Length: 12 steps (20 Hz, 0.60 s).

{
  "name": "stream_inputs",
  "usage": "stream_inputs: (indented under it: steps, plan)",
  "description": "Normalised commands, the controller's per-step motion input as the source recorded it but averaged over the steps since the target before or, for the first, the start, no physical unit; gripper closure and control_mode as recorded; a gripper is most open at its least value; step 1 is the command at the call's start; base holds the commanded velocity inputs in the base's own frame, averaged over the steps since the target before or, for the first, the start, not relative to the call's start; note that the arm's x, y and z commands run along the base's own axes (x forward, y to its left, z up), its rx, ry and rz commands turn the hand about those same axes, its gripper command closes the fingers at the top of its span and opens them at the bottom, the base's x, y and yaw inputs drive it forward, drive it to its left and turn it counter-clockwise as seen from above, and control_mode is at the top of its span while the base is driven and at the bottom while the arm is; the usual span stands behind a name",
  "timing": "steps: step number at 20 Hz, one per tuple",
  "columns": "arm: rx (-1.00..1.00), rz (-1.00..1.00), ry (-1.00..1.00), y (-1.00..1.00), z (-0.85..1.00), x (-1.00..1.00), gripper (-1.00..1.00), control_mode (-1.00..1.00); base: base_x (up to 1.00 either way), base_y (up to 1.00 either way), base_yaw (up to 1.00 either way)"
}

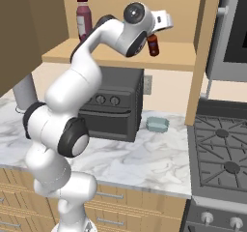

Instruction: Pick the mayonnaise and condiment bottle from the counter and place them in the cabinet.

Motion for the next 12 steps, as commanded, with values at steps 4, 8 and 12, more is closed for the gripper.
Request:
stream_inputs:
  steps: [4, 8, 12]
  plan:
    - [0.0, 0.0, 0.0, -0.04, -0.28, 0.2, -1.0, -1.0, 0.0, 0.0, 0.0]
    - [0.01, 0.0, 0.0, -0.05, -0.22, 0.1, -1.0, -1.0, 0.0, 0.0, 0.0]
    - [0.01, 0.0, 0.0, -0.13, -0.14, 0.01, -1.0, -1.0, 0.0, 0.0, 0.0]
